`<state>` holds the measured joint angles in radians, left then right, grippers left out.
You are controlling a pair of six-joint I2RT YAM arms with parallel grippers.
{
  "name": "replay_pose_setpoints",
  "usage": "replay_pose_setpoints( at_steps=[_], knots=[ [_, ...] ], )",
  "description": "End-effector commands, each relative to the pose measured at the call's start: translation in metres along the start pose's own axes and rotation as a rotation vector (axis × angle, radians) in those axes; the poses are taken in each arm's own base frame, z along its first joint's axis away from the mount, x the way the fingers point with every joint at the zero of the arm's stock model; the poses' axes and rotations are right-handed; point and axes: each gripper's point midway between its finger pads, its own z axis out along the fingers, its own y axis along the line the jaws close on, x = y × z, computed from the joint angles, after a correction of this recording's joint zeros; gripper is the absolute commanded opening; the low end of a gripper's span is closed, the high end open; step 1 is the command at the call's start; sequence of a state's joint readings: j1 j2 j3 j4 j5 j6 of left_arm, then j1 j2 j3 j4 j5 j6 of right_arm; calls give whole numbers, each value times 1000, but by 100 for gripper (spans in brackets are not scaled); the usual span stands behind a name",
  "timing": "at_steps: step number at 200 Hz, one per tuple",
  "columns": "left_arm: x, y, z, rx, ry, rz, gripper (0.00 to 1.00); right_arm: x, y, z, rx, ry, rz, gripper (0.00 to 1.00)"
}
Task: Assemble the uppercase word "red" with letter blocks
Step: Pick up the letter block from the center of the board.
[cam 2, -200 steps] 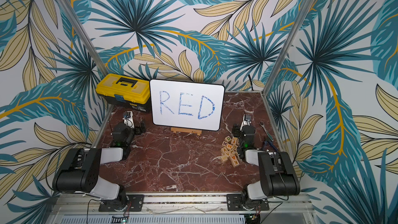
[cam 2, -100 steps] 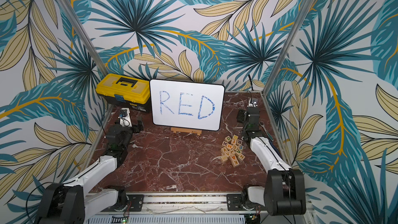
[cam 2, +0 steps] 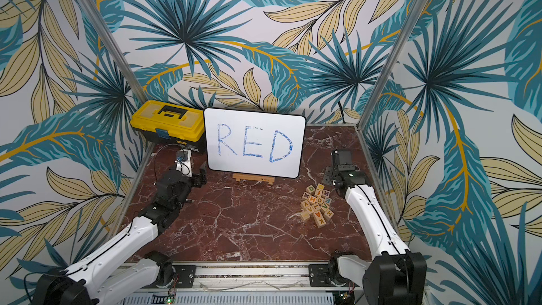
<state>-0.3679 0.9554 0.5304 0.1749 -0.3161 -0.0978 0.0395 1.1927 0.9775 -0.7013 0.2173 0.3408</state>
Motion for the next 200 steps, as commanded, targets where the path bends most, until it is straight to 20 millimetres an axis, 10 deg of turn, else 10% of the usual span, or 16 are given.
replay_pose_setpoints(
  at_steps=[1, 200],
  knots=[
    [-22, -3, -8, 17, -18, -39, 81, 40, 1, 10, -11, 160, 0, 52],
    [-25, 3, -19, 2, -25, -56, 80, 71, -10, 89, 61, 288, 63, 43]
  ],
)
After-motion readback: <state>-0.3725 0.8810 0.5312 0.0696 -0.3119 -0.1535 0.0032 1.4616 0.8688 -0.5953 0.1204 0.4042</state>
